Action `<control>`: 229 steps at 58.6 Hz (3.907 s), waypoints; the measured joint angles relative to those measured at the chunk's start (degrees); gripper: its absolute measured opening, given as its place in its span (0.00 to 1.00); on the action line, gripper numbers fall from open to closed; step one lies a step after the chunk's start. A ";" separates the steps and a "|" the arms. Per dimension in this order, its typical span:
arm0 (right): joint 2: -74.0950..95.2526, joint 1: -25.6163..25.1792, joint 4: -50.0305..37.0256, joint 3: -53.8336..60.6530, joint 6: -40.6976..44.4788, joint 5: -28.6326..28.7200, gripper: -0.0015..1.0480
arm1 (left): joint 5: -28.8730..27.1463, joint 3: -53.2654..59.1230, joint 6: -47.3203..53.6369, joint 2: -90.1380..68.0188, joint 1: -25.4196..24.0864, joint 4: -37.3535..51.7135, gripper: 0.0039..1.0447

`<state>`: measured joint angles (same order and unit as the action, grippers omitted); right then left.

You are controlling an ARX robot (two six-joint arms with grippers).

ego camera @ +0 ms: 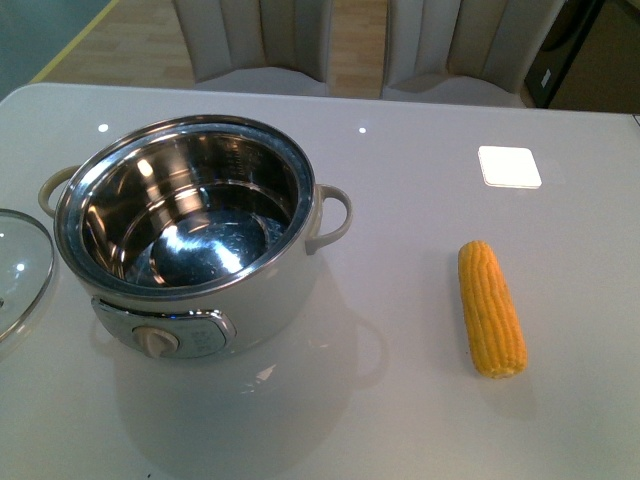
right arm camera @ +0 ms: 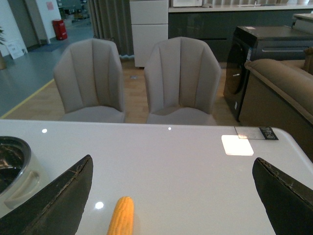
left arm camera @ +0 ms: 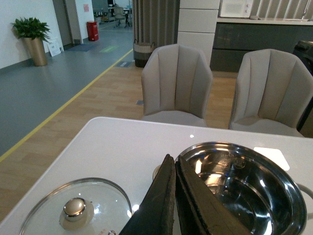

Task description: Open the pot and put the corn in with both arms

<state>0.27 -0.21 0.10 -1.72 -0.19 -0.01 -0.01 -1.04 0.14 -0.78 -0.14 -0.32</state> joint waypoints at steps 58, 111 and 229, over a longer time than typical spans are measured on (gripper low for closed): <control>50.88 5.49 1.18 -9.11 -1.57 0.90 0.91 | 0.00 0.26 -0.02 0.50 0.00 0.00 0.93; 122.62 17.20 -30.36 -36.72 2.73 -7.10 0.91 | 0.00 0.26 -0.02 0.50 0.00 0.00 0.93; 102.68 34.29 -11.67 -53.57 -23.43 4.09 0.22 | 0.00 0.26 -0.02 0.50 0.00 0.00 0.93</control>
<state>102.96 34.09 -11.57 -55.29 -23.62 4.08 -0.01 -0.78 0.12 -0.27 -0.14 -0.32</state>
